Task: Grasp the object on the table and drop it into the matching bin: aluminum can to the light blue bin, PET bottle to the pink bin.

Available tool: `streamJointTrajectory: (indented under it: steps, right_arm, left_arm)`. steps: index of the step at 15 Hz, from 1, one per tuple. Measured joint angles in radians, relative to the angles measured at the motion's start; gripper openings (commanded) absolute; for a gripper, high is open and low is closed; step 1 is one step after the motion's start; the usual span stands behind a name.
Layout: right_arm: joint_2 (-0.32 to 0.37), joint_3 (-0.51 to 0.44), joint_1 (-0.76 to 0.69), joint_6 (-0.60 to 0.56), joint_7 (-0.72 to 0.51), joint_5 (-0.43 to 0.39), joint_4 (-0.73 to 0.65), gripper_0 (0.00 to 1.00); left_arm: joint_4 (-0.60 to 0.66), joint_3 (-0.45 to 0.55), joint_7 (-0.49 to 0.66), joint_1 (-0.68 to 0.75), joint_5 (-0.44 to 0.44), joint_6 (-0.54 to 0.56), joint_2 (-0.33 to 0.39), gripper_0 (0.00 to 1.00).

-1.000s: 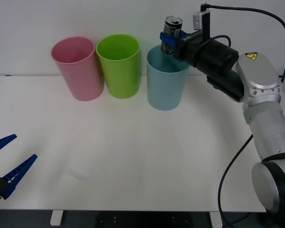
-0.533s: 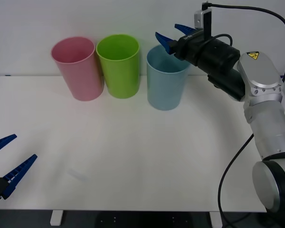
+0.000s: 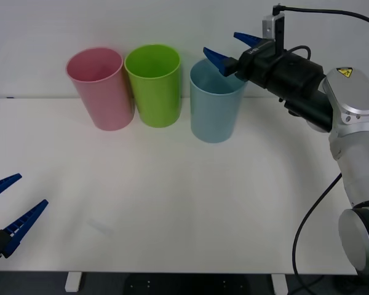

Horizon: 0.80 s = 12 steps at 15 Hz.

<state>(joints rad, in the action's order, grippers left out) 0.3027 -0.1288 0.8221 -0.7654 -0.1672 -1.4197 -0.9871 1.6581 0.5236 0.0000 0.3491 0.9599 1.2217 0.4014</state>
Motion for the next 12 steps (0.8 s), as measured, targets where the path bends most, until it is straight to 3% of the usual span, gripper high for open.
streamJointTrajectory:
  steps: [12]
  right_arm:
    - [0.114,-0.017,-0.311,-0.125,-0.01,0.114,-0.328,1.0]
  left_arm:
    - [0.0,0.0,0.0,0.0,0.0,0.0,0.0,1.0]
